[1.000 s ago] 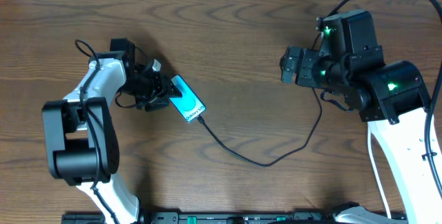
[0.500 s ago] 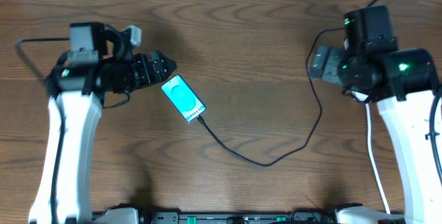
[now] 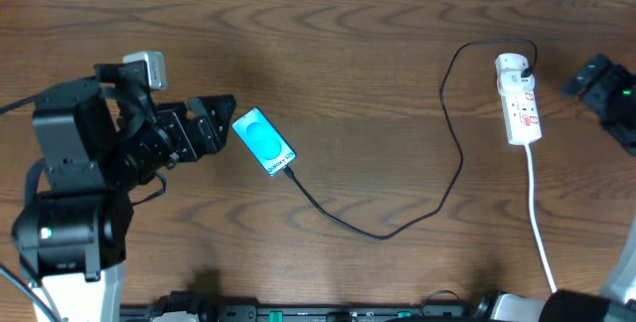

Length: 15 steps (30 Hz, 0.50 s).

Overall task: Plug charger to phone and switch on socket
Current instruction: 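Retract the left gripper and swing the right gripper toward the power strip, then bring the right gripper over the orange switch beside the charger plug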

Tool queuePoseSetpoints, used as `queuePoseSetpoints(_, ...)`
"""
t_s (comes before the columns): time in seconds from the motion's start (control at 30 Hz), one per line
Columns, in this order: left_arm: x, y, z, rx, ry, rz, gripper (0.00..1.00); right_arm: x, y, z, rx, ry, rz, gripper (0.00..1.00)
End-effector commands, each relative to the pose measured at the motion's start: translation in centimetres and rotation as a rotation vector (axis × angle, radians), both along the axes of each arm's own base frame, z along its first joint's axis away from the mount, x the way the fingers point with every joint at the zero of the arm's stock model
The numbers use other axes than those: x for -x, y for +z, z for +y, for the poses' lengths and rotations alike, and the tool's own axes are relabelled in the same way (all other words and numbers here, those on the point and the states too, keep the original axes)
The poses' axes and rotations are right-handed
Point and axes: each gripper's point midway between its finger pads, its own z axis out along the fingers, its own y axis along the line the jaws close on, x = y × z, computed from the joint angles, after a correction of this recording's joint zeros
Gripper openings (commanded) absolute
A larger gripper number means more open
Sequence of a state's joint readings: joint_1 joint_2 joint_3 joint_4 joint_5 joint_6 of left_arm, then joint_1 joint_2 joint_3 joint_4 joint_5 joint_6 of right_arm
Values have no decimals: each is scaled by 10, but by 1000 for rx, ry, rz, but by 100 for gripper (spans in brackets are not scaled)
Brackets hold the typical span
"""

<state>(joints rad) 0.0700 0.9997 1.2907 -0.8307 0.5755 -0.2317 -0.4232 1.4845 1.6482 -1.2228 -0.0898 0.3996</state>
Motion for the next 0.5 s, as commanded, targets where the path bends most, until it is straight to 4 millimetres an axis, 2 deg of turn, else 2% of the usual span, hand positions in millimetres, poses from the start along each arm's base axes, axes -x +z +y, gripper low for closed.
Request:
queuePoseSetpoints(0.0, 5, 11, 1, -8, 10, -30, 89, -22, -13, 2, -197, 164, -85, 99)
queuePoseSetpoints(0.27, 8, -3, 12, -49, 68, 28, 89, -71, -74, 8, -615, 374, -179, 99)
queuePoseSetpoints(0.47, 10, -13, 26, -99, 134, 65, 90, -91, -105, 6, -671, 458, -102, 99)
